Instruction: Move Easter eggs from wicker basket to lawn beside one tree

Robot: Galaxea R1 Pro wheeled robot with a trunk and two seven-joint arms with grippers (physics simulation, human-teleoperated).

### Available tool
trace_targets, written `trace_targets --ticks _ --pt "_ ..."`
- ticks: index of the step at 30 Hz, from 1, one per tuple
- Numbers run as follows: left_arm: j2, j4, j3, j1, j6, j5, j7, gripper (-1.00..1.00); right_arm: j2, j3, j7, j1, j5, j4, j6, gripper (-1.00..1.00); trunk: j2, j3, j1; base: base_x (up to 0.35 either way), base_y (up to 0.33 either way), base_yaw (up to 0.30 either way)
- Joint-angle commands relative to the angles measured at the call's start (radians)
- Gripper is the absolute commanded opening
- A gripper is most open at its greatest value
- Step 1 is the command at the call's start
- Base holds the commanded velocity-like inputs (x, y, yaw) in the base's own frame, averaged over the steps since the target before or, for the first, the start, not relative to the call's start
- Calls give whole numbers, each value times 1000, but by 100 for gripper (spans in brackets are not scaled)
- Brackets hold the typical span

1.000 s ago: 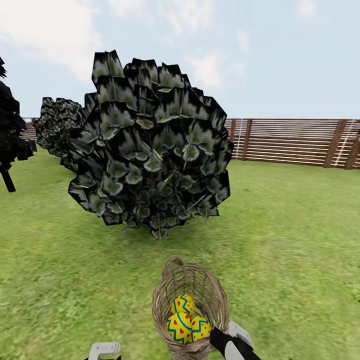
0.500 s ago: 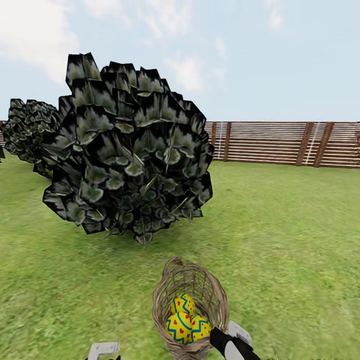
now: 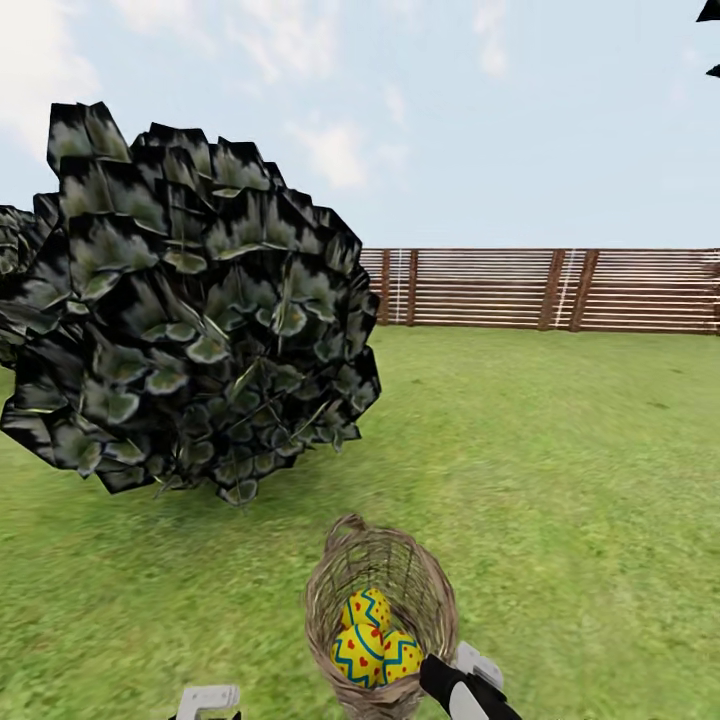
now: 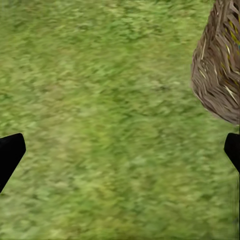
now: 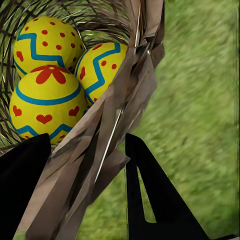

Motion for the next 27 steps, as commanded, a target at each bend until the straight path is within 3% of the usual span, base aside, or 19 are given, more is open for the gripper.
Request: trace_targets --ticks 1,7,27 --pt "1 -3 -1 0 6 5 4 100 -1 7 -8 -1 -5 -3 4 -100 -1 -1 0 148 -261 -186" --pt "1 -2 -1 0 5 2 8 100 -1 7 -8 -1 -5 -3 4 -100 -1 1 0 185 -258 -110" --pt "1 -1 -2 -1 -15 1 39 100 -1 7 -8 -1 -5 -3 4 -100 -1 10 0 238 -232 -264"
